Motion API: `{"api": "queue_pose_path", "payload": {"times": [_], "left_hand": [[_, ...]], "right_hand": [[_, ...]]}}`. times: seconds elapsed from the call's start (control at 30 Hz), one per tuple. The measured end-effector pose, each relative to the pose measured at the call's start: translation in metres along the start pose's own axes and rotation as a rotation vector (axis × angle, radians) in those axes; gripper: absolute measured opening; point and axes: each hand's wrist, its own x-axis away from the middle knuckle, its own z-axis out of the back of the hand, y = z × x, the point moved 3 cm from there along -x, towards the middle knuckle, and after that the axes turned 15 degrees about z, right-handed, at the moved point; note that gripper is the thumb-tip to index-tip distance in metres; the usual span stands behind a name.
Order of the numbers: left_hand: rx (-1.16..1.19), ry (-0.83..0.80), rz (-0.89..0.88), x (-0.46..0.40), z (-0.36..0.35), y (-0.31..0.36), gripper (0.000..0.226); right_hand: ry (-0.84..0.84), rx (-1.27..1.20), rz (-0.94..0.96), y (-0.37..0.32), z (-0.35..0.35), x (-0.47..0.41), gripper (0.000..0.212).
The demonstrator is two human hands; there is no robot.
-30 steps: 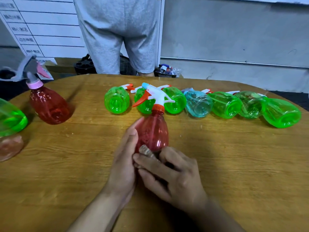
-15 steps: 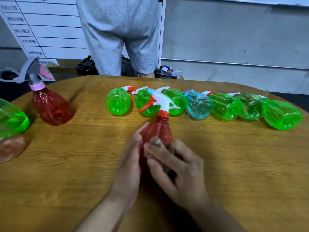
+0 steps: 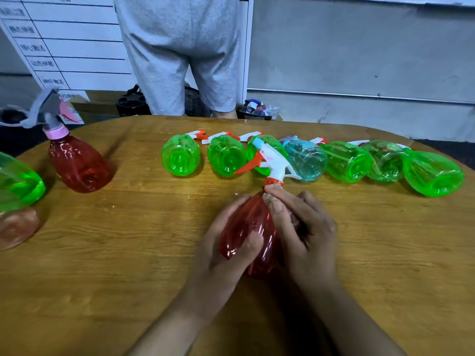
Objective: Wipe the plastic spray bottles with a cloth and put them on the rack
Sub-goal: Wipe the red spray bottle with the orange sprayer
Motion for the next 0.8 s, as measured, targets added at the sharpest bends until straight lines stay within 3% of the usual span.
{"api": "queue_pose_path", "payload": {"times": [0.07,0.2,0.4,0.53,0.67,0.8], "left_hand": [[0.075,-0.037,0.049,-0.001,0.002,-0.001,0.065],[0.178,-0.054,0.115,-0.001,0.003,-0.001,0.067],[0.175,-0.104,0.145,-0.001,-0.001,-0.004,0.052],[0.121,-0.025,0.091,-0.002,-0.002,-0.009,0.046],[0.178,0.04,0.104,-0.007,0.005,-0.009,0.047],[0.322,0.072,0.134,-0.011,0.016,-0.001,0.045]], "right_hand": [[0.021,-0.137,-0.078,0.001,-0.004,-0.002,0.025],[0.219,-0.419,-0.303,0.005,-0.002,-0.011,0.027],[0.194,-0.294,-0.207,0.001,0.004,-0.011,0.022],[0.056,-0.162,-0.202,-0.001,0.0,-0.008,0.025],[-0.068,0.013,-0.045,-0.013,-0.011,0.0,0.025],[-0.24,0.067,0.301,-0.038,-0.027,0.017,0.025]]}}
